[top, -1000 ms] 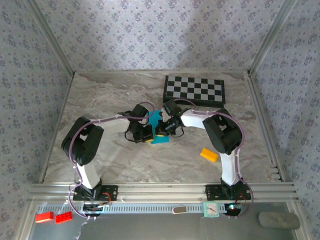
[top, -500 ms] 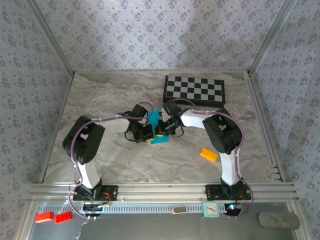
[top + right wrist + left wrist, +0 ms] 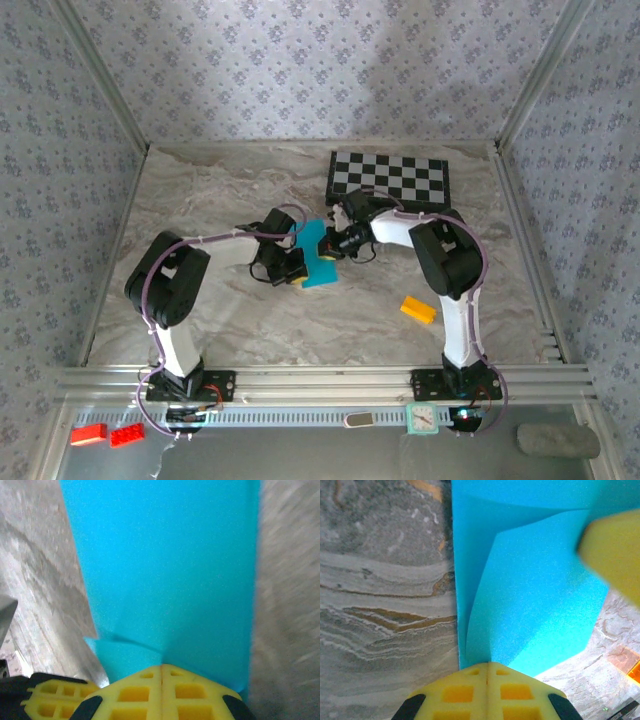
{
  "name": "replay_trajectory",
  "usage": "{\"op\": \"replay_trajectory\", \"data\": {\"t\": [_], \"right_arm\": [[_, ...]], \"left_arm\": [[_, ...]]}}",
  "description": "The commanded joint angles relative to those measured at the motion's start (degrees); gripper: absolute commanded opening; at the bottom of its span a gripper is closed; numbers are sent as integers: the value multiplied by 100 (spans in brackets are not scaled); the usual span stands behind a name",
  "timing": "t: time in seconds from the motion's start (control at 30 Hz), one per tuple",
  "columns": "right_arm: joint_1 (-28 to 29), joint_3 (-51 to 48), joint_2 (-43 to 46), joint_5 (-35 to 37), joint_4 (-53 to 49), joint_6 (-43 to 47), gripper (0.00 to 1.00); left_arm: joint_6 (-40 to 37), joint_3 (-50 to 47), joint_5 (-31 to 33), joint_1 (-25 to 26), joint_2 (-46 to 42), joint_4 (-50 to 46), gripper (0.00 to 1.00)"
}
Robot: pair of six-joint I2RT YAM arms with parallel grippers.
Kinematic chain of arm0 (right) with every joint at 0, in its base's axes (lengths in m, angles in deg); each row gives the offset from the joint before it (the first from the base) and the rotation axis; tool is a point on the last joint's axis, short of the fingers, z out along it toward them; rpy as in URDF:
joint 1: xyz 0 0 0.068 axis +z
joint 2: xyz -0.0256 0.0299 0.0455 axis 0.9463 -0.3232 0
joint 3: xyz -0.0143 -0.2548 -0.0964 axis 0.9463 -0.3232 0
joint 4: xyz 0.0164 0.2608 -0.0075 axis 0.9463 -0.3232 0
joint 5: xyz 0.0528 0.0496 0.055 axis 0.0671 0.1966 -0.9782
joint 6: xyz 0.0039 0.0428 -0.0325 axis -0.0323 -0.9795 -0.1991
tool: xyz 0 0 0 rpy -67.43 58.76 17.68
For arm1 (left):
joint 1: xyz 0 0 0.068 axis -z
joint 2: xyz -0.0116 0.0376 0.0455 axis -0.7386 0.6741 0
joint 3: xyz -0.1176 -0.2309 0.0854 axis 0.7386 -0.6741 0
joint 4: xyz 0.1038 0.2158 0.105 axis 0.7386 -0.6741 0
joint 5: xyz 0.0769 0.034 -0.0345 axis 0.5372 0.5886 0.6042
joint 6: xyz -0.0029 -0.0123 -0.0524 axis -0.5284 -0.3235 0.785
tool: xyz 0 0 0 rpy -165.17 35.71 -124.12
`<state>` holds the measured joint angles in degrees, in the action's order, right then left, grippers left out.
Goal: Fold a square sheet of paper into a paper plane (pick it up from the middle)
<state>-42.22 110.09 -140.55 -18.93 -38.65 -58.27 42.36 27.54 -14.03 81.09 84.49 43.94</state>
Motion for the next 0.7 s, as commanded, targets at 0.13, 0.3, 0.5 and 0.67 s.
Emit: {"op": "replay_trajectory", "data": {"t": [0.13, 0.3, 0.5, 0.67], "right_arm": [[-477, 210, 6, 1327, -196, 234, 1], [-426, -269, 824, 1180, 304, 111, 1], [9, -439, 807, 787, 490, -70, 2], [308, -439, 477, 583, 584, -234, 2]], "left_arm": [[-108, 13, 382, -54, 298, -1174, 0], [-183, 177, 325, -52, 315, -1157, 0], [-219, 271, 286, -58, 318, -1158, 0], [-292, 367, 217, -73, 306, -1133, 0]]}}
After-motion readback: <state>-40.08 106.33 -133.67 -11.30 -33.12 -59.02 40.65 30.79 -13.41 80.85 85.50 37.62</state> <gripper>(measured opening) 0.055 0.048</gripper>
